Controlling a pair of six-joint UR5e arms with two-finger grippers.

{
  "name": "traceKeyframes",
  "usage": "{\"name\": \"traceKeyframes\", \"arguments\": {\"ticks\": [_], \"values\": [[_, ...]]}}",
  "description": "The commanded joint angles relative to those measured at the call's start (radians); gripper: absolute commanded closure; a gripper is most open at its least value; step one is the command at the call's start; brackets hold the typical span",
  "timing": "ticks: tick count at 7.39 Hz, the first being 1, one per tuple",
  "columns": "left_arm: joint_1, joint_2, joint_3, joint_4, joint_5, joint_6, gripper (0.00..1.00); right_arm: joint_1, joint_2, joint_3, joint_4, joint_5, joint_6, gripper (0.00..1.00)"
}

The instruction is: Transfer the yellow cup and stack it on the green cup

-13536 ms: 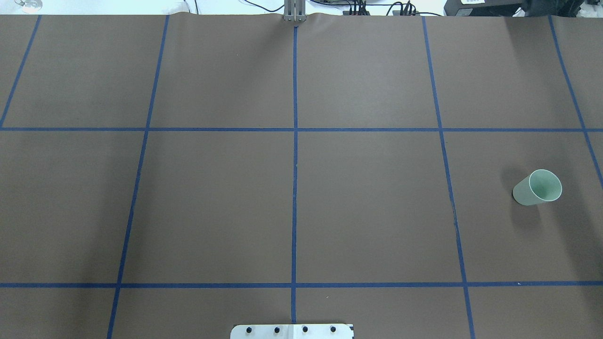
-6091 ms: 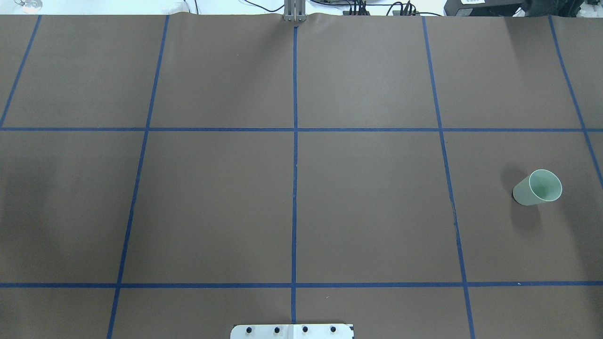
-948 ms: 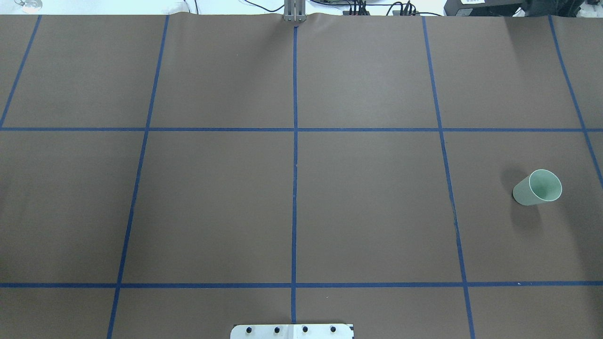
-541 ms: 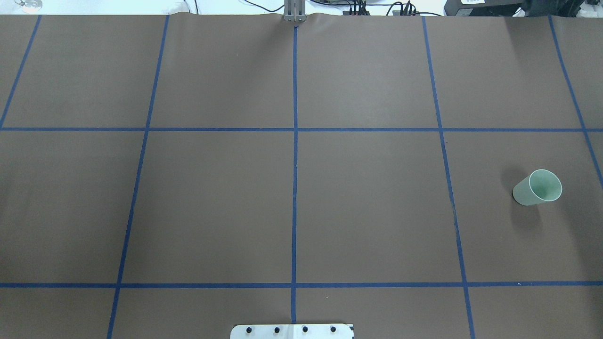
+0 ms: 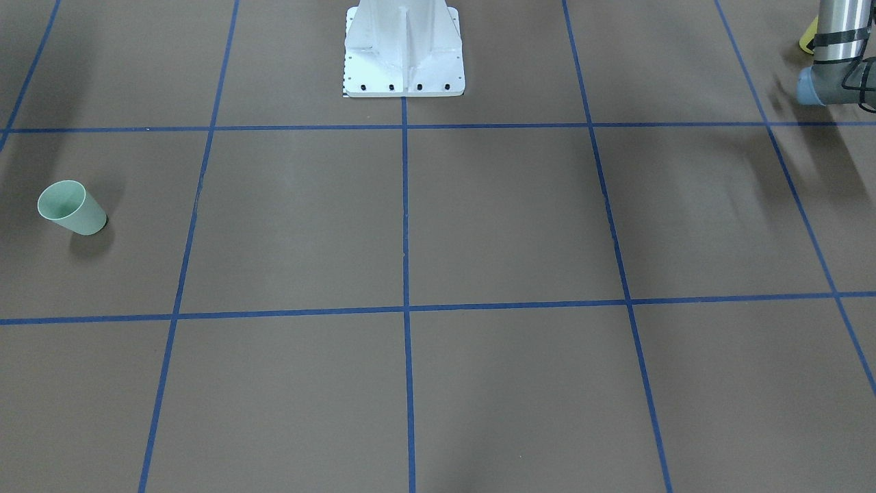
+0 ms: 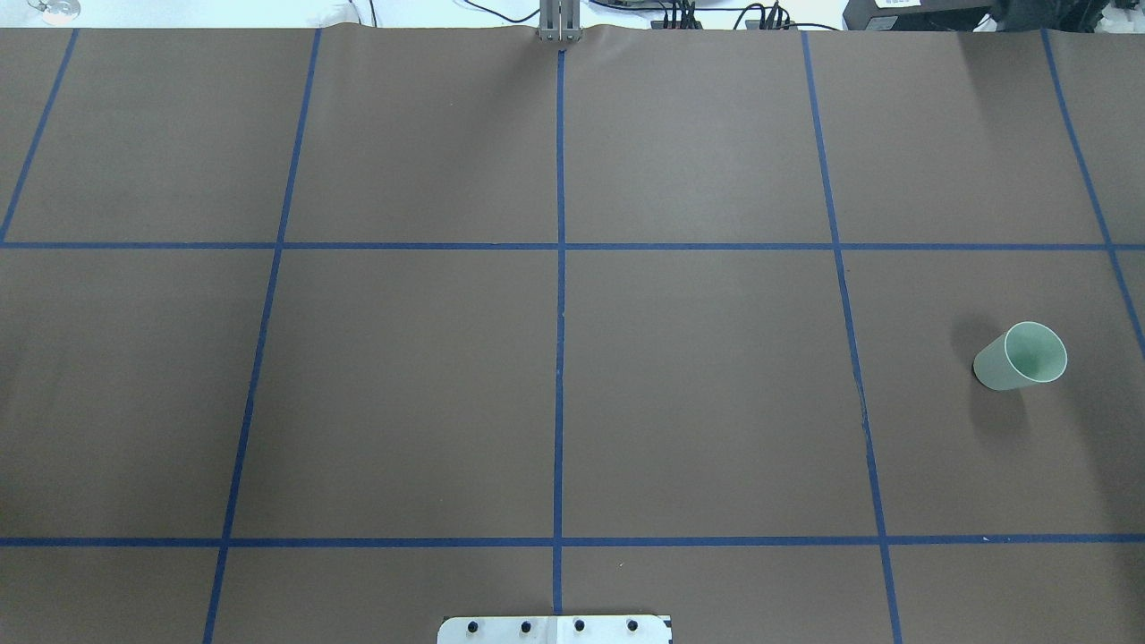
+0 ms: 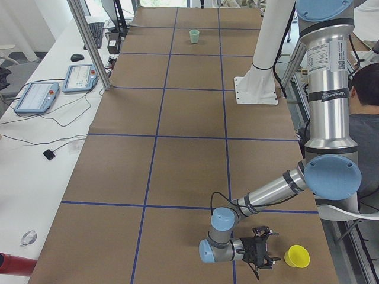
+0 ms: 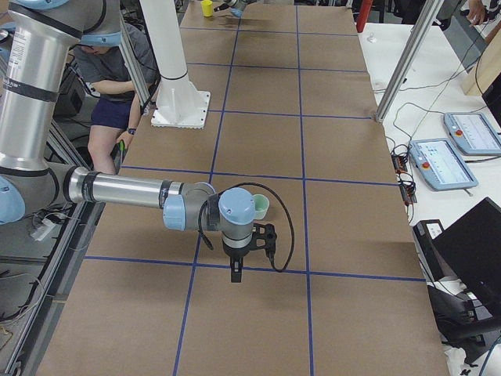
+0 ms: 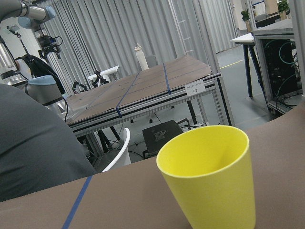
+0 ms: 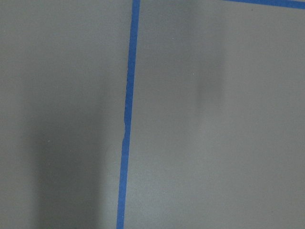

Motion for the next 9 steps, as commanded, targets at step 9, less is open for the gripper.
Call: {"name": "traceKeyframes", "arguments": {"ticks": [9], "values": [[0.002,0.051,0.007,-0.014,-0.092,0.024,0.00,-0.002,0.000,0.000,0.000,0.001,-0.002,0.01]]}}
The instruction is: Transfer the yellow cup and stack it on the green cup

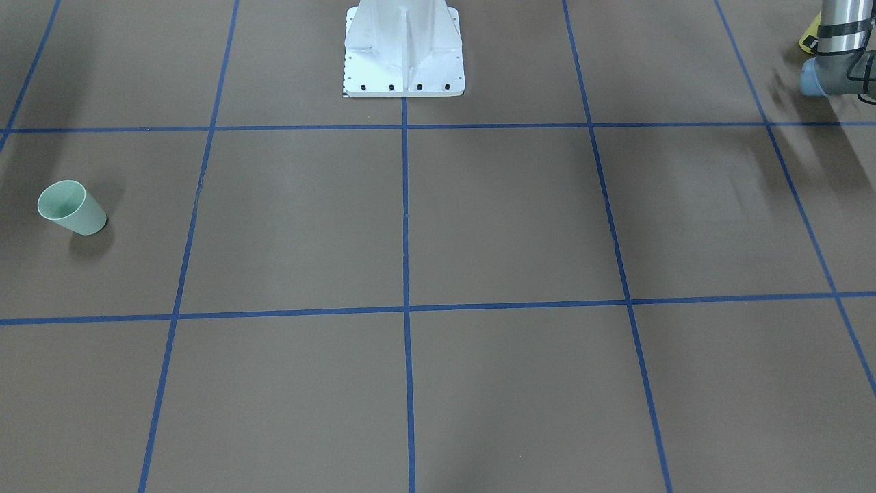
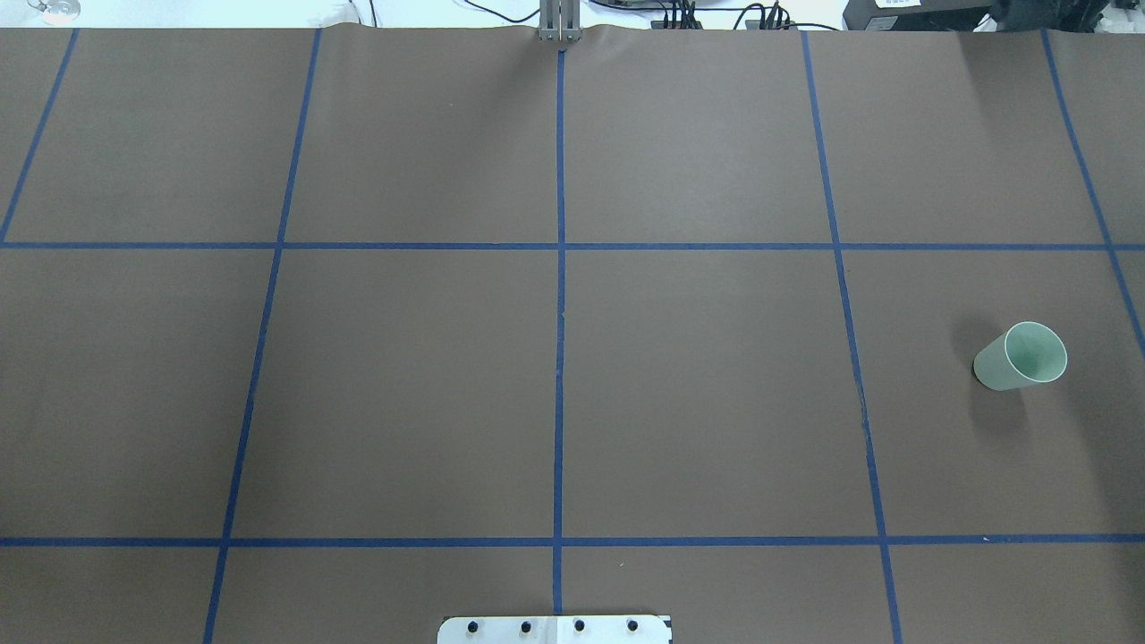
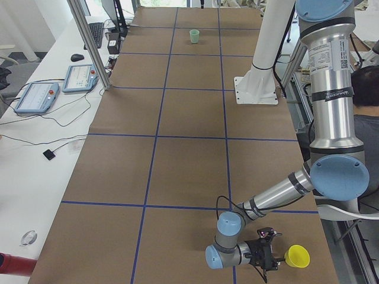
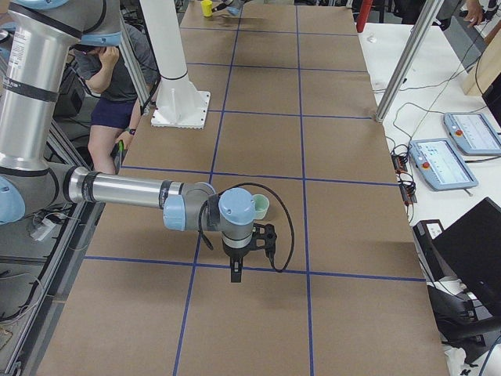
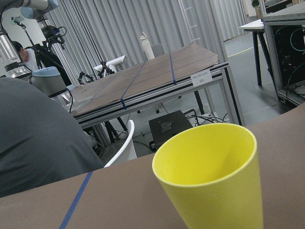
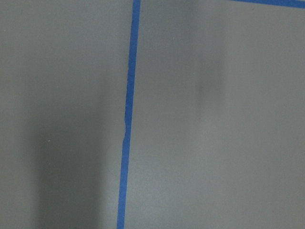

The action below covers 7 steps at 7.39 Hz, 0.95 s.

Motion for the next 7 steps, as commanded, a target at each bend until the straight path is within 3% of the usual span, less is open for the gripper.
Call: {"name": "traceKeyframes", "arguments": {"ticks": [1,7], "values": [[0.000,0.017,0.001,0.000,-0.020,0.002,0.00,0.000,-0.001,0.001,0.000,0.000,0.000,0.01],[0.002,0.029,0.003,-0.018,-0.006,0.006,0.00,-0.002,-0.001,-0.001,-0.002,0.000,0.000,0.01]]}}
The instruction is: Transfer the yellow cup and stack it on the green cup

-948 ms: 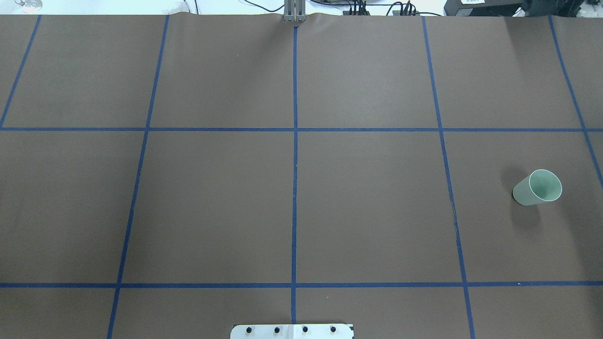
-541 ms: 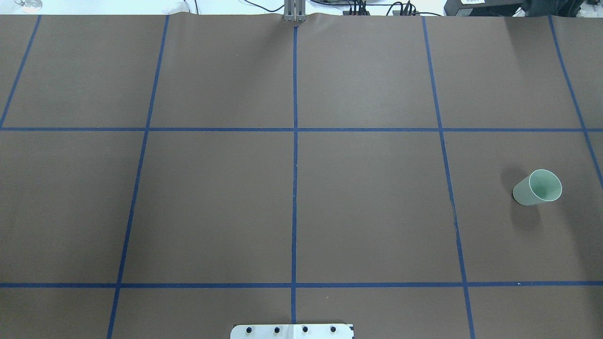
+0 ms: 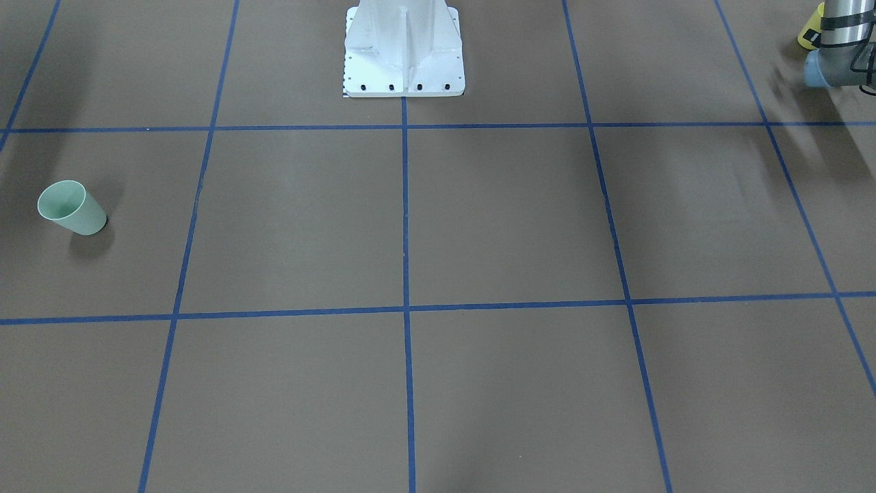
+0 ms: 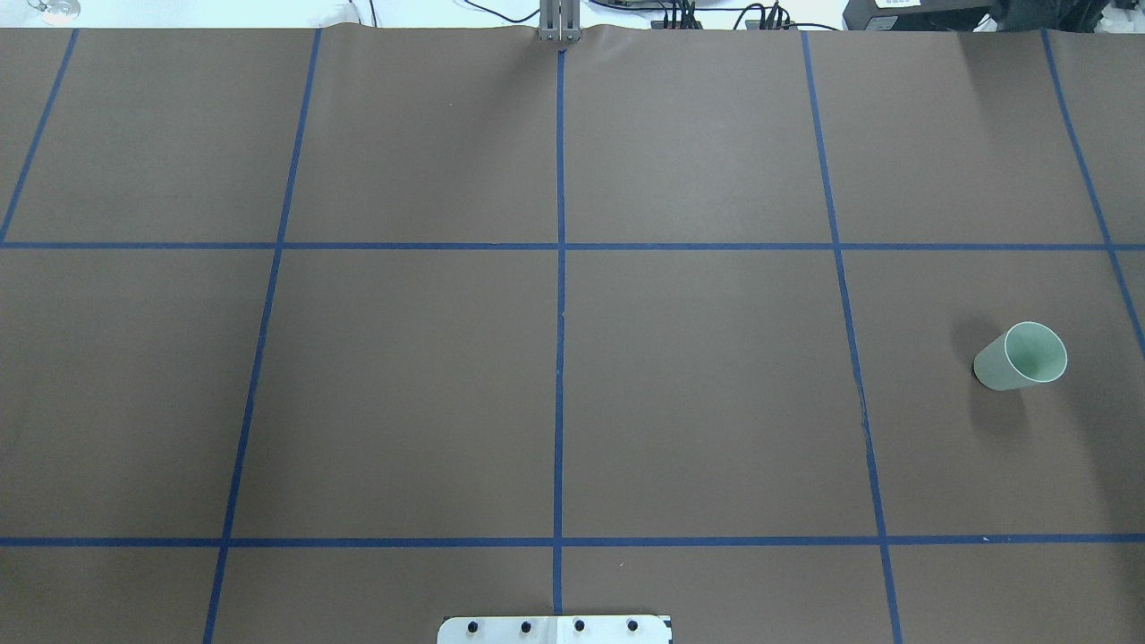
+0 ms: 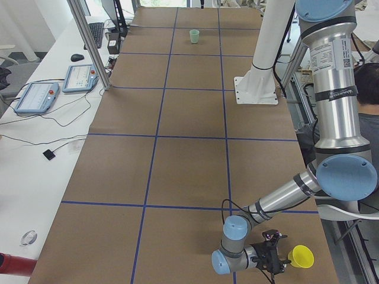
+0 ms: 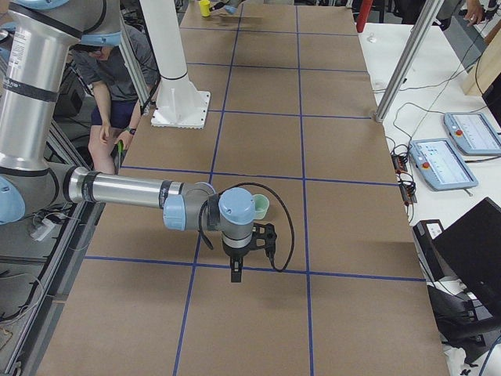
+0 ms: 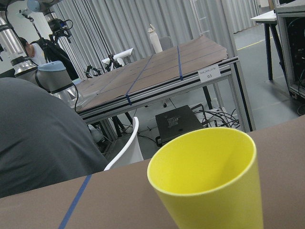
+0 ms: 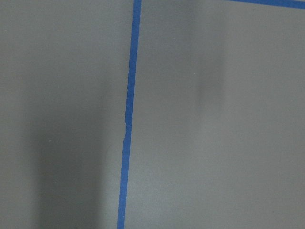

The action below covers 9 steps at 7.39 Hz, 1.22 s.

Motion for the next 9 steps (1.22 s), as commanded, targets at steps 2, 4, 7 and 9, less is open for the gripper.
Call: {"name": "traceKeyframes", "arguments": {"ticks": [2,4,7,9], "values": [[0.001,0.003,0.004,-0.007,0.009,-0.014,0.00,-0.001,-0.001,-0.001,-0.001,0.000,-0.001,0.01],[0.001,0.003,0.010,-0.045,0.009,-0.060,0.00,-0.002,0.001,0.000,0.000,0.000,0.000,0.01],[0.001,0.017,0.024,-0.056,0.009,-0.063,0.00,-0.004,-0.001,-0.001,0.000,0.000,-0.001,0.01],[0.001,0.029,0.027,-0.056,0.009,-0.063,0.00,-0.002,-0.001,-0.001,-0.001,0.000,0.000,0.01]]}}
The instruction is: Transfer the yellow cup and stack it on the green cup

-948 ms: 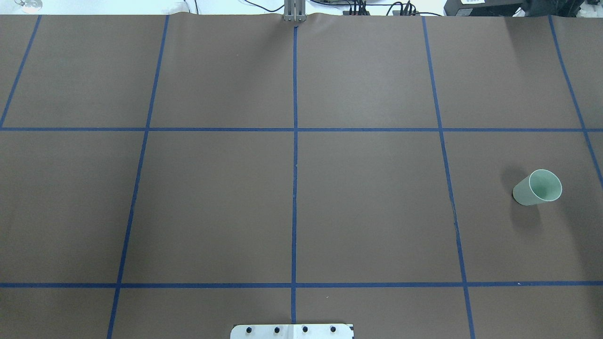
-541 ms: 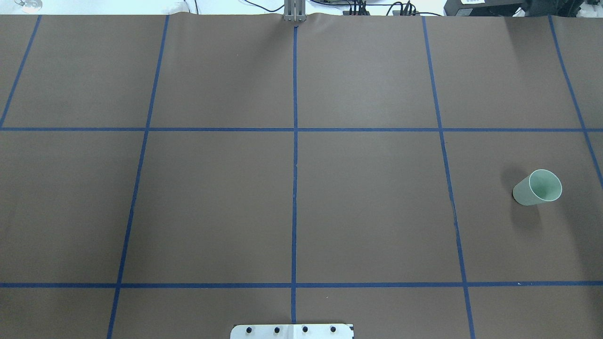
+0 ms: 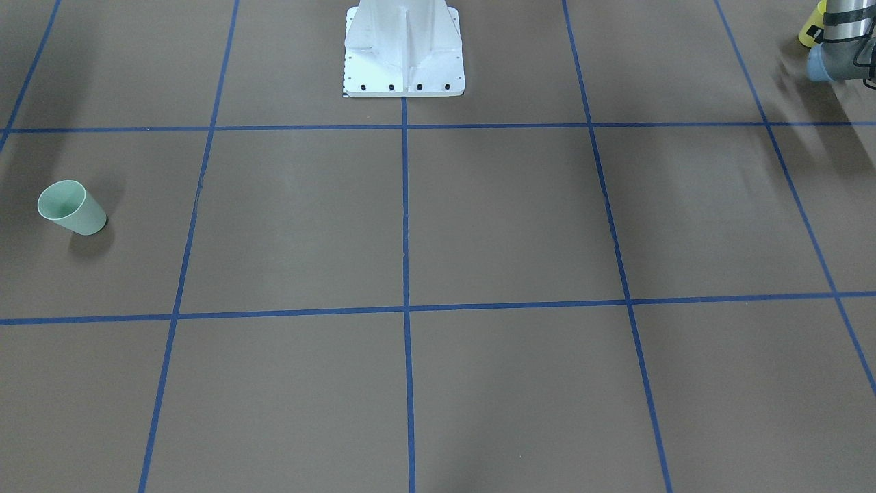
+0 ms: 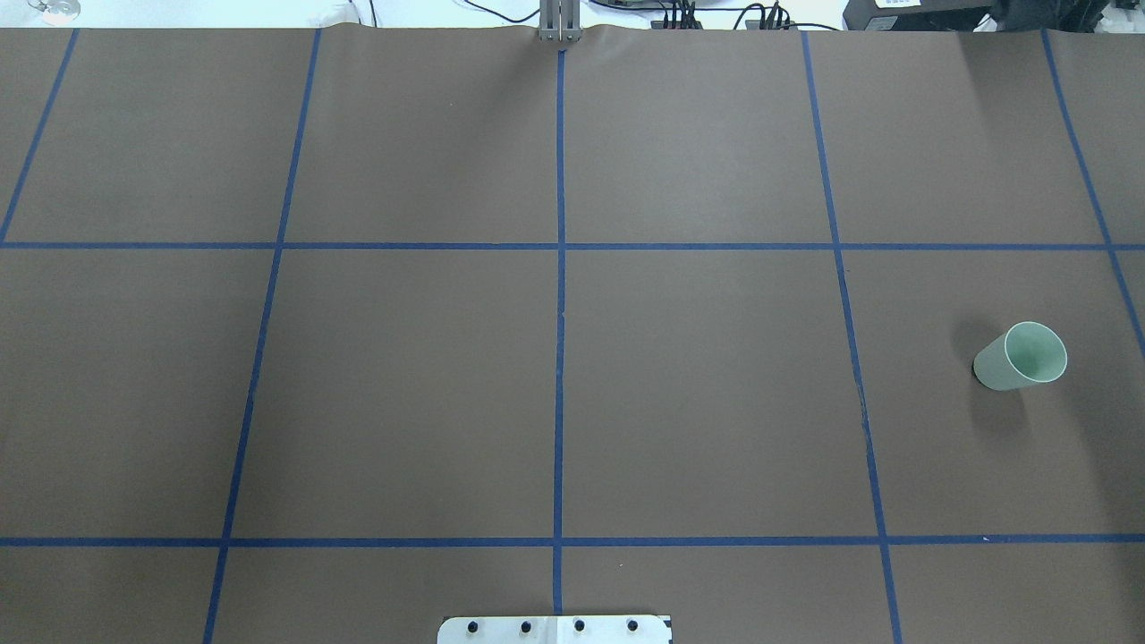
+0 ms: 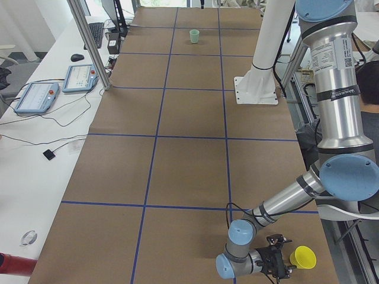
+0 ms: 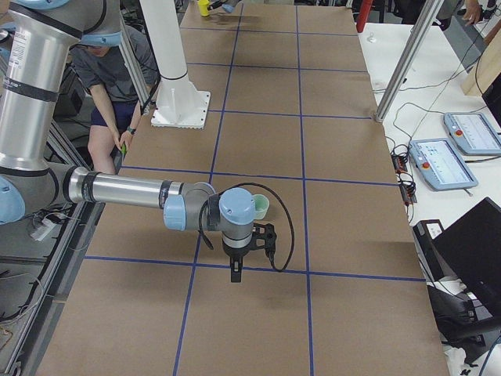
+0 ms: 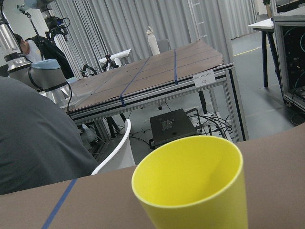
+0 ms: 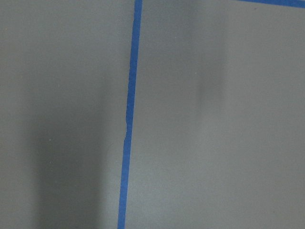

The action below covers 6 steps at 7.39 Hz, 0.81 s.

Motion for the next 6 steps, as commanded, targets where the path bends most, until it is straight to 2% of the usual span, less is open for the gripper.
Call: {"name": "traceKeyframes", "arguments": {"ticks": [1,6], "values": [[0.000,0.011,0.003,-0.001,0.000,-0.001,0.00,-0.001,0.000,0.000,-0.001,0.000,-0.001,0.01],[0.000,0.011,0.004,-0.001,0.000,-0.018,0.00,0.001,-0.003,0.003,0.004,0.000,0.001,0.01]]}}
